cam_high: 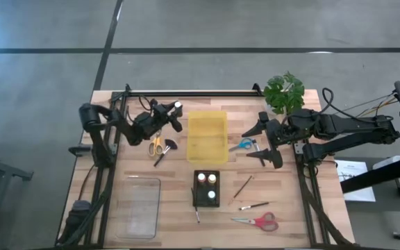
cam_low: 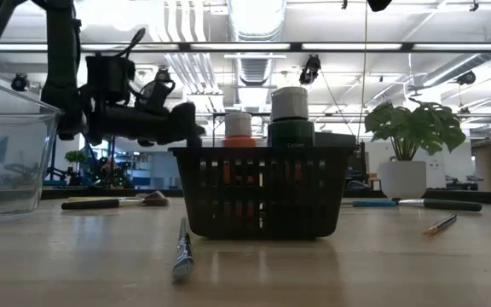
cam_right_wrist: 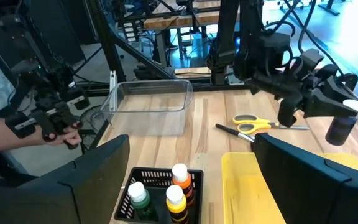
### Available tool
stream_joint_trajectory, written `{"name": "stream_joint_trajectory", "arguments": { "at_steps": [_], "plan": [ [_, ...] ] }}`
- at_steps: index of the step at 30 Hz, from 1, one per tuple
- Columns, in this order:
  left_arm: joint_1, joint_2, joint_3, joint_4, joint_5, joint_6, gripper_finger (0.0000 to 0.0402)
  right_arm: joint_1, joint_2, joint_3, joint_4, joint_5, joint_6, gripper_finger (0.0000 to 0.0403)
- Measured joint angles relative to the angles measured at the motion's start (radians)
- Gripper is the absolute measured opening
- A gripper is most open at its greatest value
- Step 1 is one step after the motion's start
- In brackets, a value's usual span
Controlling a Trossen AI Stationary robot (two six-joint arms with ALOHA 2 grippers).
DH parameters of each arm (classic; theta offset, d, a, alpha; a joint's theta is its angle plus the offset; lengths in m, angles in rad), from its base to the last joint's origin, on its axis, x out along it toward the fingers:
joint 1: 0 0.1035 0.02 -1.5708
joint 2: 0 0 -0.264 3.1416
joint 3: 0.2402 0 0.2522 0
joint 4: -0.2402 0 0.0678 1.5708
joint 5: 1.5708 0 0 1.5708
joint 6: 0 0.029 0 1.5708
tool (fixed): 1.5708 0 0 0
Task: Pick & Place Paint Supplies
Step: Put the purple paint bottle into the black bin
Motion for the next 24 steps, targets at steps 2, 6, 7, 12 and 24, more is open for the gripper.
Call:
{"name": "stream_joint_trajectory", "arguments": {
  "at_steps": [2, 6, 7, 12, 24],
  "plan": [
    [0.001, 0.015, 0.0, -0.001, 0.0, -0.007, 0.012, 0.0, 0.0, 0.0, 0.0, 0.0, -0.002, 0.0343],
    [0.001, 0.033, 0.0, -0.008, -0.007, -0.008, 0.012, 0.0, 0.0, 0.0, 0.004, 0.0, -0.006, 0.0343],
    [0.001, 0.036, 0.0, -0.006, -0.007, -0.008, 0.012, 0.0, 0.0, 0.0, 0.007, 0.0, -0.006, 0.0343],
    [0.001, 0.038, -0.002, -0.032, -0.015, -0.022, 0.012, 0.0, 0.0, 0.0, 0.008, 0.0, -0.002, 0.0343],
    [0.0, 0.038, -0.027, -0.074, -0.033, -0.091, 0.012, 0.0, 0.0, 0.0, 0.01, 0.0, 0.001, 0.0343]
  ]
}}
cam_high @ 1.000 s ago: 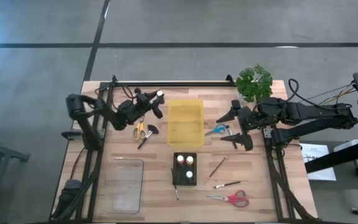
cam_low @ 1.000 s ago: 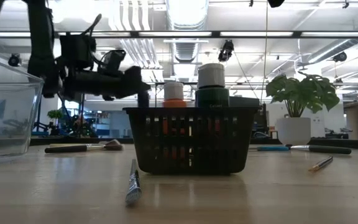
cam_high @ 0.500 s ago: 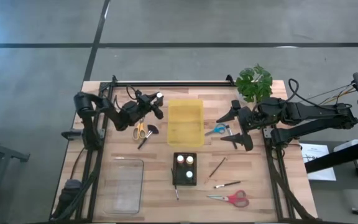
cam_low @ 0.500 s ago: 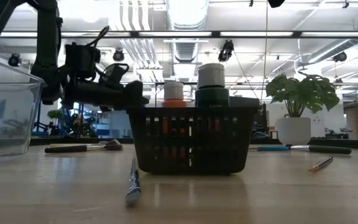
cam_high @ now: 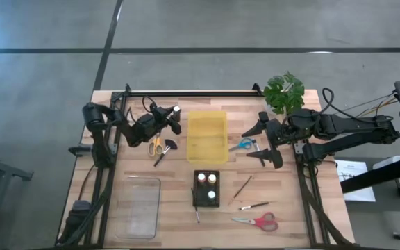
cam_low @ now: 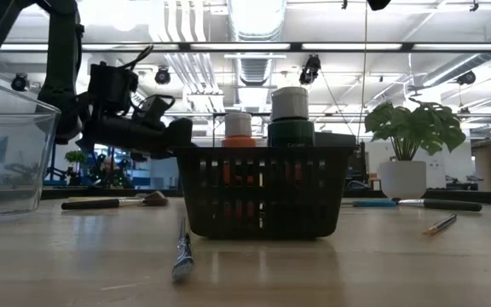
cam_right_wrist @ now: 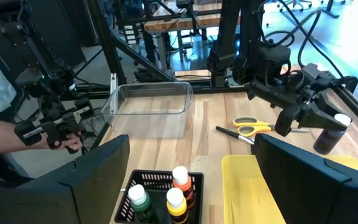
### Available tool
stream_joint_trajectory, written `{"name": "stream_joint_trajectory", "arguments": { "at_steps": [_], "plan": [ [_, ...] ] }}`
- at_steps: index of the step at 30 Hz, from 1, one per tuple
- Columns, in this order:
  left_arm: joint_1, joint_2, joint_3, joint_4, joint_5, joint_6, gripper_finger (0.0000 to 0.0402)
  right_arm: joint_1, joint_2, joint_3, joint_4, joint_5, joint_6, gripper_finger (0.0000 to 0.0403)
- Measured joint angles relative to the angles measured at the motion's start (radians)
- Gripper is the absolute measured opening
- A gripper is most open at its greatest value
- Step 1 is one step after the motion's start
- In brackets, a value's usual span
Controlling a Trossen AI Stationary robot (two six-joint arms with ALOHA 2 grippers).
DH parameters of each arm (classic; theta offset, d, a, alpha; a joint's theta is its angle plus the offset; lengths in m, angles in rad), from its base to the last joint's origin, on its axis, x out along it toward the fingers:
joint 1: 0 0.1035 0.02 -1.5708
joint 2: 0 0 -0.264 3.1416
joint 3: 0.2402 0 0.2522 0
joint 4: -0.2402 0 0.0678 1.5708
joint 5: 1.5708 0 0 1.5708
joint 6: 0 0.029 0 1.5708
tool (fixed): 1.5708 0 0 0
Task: Pick & Place Paint Supplies
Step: Put the purple paint bottle into the black bin
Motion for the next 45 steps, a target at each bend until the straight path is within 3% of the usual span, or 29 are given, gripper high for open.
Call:
{"name": "stream_joint_trajectory", "arguments": {
  "at_steps": [9, 15, 19, 21, 27, 31, 45],
  "plan": [
    [-0.002, 0.039, 0.001, -0.01, 0.0, -0.041, 0.012, 0.0, 0.0, 0.0, 0.007, 0.001, 0.001, 0.0343],
    [-0.002, 0.145, 0.004, 0.133, -0.003, -0.085, 0.012, 0.0, 0.0, 0.0, 0.008, 0.0, 0.004, 0.0343],
    [-0.002, 0.154, 0.013, 0.126, -0.003, -0.087, 0.012, 0.0, 0.0, 0.0, 0.007, 0.0, 0.012, 0.0343],
    [-0.002, 0.154, 0.013, 0.125, -0.003, -0.093, 0.014, 0.0, 0.0, 0.0, 0.007, 0.0, 0.019, 0.0343],
    [-0.002, 0.157, 0.003, 0.074, -0.025, -0.126, 0.0262, 0.0, 0.0, 0.0, 0.007, 0.0, 0.019, 0.0343],
    [-0.003, 0.156, -0.002, 0.073, -0.027, -0.137, 0.0308, 0.0, 0.0, 0.0, 0.007, -0.001, 0.023, 0.0343],
    [-0.006, 0.017, -0.001, 0.066, -0.027, -0.099, 0.0321, 0.0, 0.0, 0.0, 0.006, -0.006, 0.027, 0.0343]
  ]
}}
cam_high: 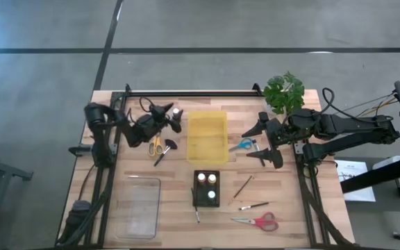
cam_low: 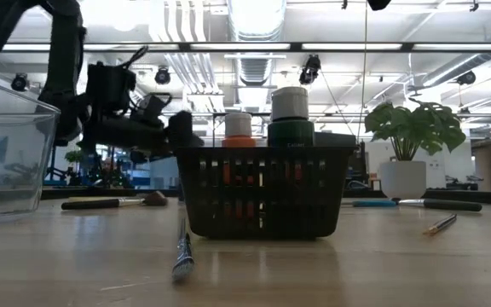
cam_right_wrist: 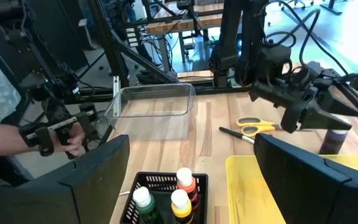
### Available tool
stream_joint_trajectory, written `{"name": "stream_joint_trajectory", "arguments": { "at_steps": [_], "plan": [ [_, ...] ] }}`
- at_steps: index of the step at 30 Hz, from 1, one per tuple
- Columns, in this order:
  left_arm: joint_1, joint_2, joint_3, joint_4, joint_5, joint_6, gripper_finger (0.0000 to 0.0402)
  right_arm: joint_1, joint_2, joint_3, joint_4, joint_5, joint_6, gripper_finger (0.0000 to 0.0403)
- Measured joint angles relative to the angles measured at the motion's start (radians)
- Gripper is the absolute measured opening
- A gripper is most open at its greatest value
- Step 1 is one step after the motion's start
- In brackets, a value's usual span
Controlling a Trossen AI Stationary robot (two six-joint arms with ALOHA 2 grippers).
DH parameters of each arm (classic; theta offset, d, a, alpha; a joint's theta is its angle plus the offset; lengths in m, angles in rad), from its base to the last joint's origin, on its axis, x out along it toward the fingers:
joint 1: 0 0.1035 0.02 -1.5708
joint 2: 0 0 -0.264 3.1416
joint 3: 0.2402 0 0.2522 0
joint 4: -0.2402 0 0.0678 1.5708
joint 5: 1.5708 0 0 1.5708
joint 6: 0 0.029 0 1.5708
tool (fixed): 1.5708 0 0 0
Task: Pick & Place Paint Supplies
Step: Put the purple paint bottle into the black bin
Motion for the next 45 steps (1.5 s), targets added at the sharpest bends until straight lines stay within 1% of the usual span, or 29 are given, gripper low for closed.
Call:
{"name": "stream_joint_trajectory", "arguments": {
  "at_steps": [5, 7, 9, 10, 11, 13, 16, 18, 19, 20, 21, 22, 23, 25, 27, 31, 35, 38, 41, 45],
  "plan": [
    [-0.02, -0.112, 0.0, -0.039, 0.012, 0.057, 0.0321, 0.0, 0.0, 0.0, -0.001, 0.0, 0.0, 0.0343],
    [-0.025, -0.177, 0.001, -0.067, 0.051, 0.079, 0.0321, 0.0, 0.0, 0.0, -0.003, 0.0, -0.001, 0.0343],
    [-0.023, -0.269, 0.02, -0.169, 0.1, 0.08, 0.0321, 0.0, 0.0, 0.0, -0.006, 0.0, -0.001, 0.0343],
    [-0.015, -0.324, 0.04, -0.268, 0.12, 0.082, 0.032, 0.0, 0.0, 0.0, -0.007, 0.0, -0.001, 0.0343],
    [-0.003, -0.384, 0.07, -0.403, 0.139, 0.097, 0.0318, 0.0, 0.0, 0.0, -0.008, 0.0, -0.002, 0.0343],
    [0.022, -0.503, 0.17, -0.751, 0.177, 0.152, 0.0311, 0.0, 0.0, 0.0, -0.008, 0.0, -0.005, 0.0343],
    [0.062, -0.632, 0.395, -1.311, 0.251, 0.254, 0.0295, 0.0, 0.0, 0.0, -0.008, -0.001, -0.008, 0.0343],
    [0.092, -0.663, 0.561, -1.648, 0.311, 0.323, 0.0281, 0.0, 0.0, 0.0, -0.008, -0.002, -0.008, 0.0343],
    [0.109, -0.664, 0.636, -1.798, 0.356, 0.366, 0.0274, 0.0, 0.0, 0.0, -0.008, -0.003, -0.009, 0.0343],
    [0.127, -0.658, 0.711, -1.951, 0.422, 0.421, 0.0267, 0.0, 0.0, 0.0, -0.008, -0.003, -0.009, 0.0343],
    [0.141, -0.644, 0.771, -2.067, 0.49, 0.481, 0.0259, 0.0, 0.0, 0.0, -0.01, -0.003, -0.013, 0.0343],
    [0.145, -0.63, 0.823, -2.147, 0.539, 0.538, 0.0252, 0.0, -0.001, 0.0, -0.013, -0.003, -0.018, 0.0343],
    [0.145, -0.614, 0.865, -2.209, 0.561, 0.588, 0.0245, 0.0, -0.001, 0.0, -0.015, -0.003, -0.022, 0.0343],
    [0.139, -0.581, 0.925, -2.296, 0.567, 0.682, 0.0231, 0.0, -0.001, 0.0, -0.016, -0.004, -0.028, 0.0343],
    [0.138, -0.539, 0.959, -2.337, 0.548, 0.74, 0.0221, 0.0, -0.001, 0.0, -0.016, -0.004, -0.03, 0.0343],
    [0.142, -0.445, 1.01, -2.392, 0.47, 0.802, 0.0211, 0.0, -0.001, 0.0, -0.016, -0.016, -0.021, 0.0343],
    [0.139, -0.331, 1.035, -2.465, 0.464, 0.852, 0.021, 0.0, -0.001, 0.0, -0.016, -0.018, -0.014, 0.0343],
    [0.142, -0.263, 1.036, -2.46, 0.452, 0.875, 0.021, 0.0, -0.001, 0.0, -0.015, -0.018, -0.015, 0.0343],
    [0.142, -0.212, 1.036, -2.461, 0.41, 0.903, 0.021, 0.0, -0.001, 0.0, -0.014, -0.018, -0.016, 0.0343],
    [0.146, -0.196, 1.052, -2.444, 0.397, 0.922, 0.021, 0.0, -0.001, 0.0, -0.014, -0.018, -0.016, 0.0343]
  ]
}}
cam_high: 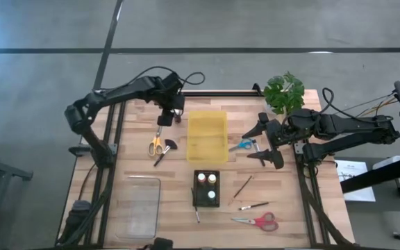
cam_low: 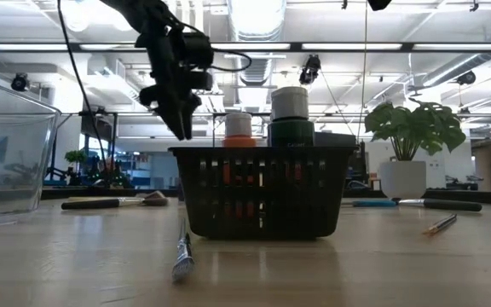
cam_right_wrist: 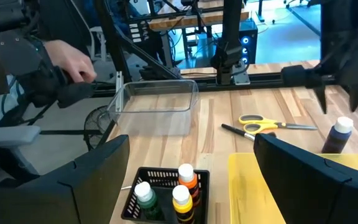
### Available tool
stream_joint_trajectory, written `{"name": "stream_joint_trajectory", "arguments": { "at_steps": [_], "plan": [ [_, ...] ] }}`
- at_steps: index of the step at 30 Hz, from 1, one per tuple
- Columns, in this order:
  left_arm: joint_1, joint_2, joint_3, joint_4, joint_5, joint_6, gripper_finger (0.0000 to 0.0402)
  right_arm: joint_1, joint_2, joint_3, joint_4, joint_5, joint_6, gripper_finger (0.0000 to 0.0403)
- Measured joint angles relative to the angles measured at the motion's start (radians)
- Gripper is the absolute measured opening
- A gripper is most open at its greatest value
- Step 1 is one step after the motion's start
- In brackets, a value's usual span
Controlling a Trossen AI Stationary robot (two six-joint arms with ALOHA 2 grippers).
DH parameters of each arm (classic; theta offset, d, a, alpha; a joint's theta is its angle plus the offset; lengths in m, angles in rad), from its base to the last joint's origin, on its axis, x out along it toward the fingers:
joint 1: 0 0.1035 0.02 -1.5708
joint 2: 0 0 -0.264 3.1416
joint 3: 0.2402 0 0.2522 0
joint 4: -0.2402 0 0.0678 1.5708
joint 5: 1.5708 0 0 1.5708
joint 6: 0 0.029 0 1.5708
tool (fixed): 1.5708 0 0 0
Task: Pick & Place Paint Supplies
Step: Put the purple paint bottle into the black bin
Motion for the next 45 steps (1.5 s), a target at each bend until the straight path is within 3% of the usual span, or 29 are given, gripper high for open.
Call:
{"name": "stream_joint_trajectory", "arguments": {
  "at_steps": [19, 45],
  "plan": [
    [0.032, 0.084, -0.001, 0.06, 0.004, 0.045, 0.021, 0.0, 0.0, 0.0, -0.002, 0.001, -0.011, 0.0343],
    [0.053, 0.085, -0.036, 0.076, 0.064, 0.028, 0.021, 0.0, 0.0, 0.0, -0.008, 0.001, -0.019, 0.0343]
  ]
}}
